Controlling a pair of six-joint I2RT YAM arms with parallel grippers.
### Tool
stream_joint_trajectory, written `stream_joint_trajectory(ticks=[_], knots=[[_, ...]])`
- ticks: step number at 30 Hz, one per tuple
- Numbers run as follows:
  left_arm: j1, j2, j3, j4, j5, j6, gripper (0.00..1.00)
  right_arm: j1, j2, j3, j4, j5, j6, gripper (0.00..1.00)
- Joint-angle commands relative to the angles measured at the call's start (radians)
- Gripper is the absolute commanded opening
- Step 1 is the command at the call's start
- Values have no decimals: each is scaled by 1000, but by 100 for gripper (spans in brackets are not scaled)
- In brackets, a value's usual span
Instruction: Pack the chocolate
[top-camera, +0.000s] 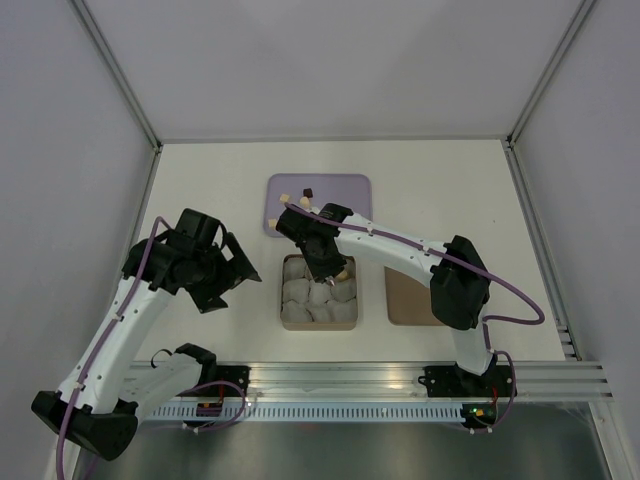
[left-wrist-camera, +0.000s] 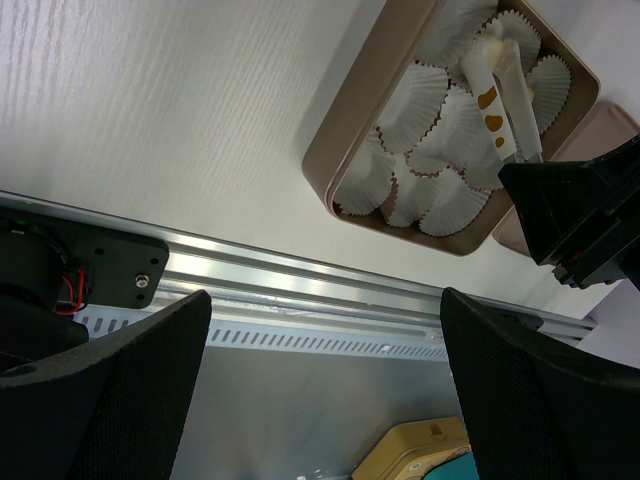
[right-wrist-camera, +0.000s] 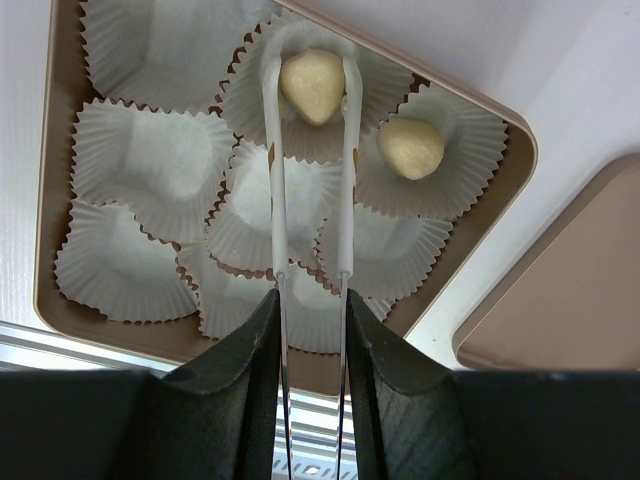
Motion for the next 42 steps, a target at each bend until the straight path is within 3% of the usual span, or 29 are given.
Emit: stream_joint_trajectory(ticks=[1,10,21,31,39,42], knots=[[-3,-15,-5,-18,4,-31,100,-3,-4,9,5,25,-3,34],[-3,-14,-7,-18,4,-24,100,-3,1,27,7,25,-2,43],[-4,-17,-3,-19,5,-23,100,-1,-31,105,-37,23,1,41],[-3,-17,-2,-18,2,-20,100,-3,-174,90,-74,14,41,40],[-4,-22,6,-18,-10,-32,100,-12,-141,300,-123,11,20,40],[-4,-25,24,-19,-1,-40,100,-49,-59,413,-120,8,9,40]])
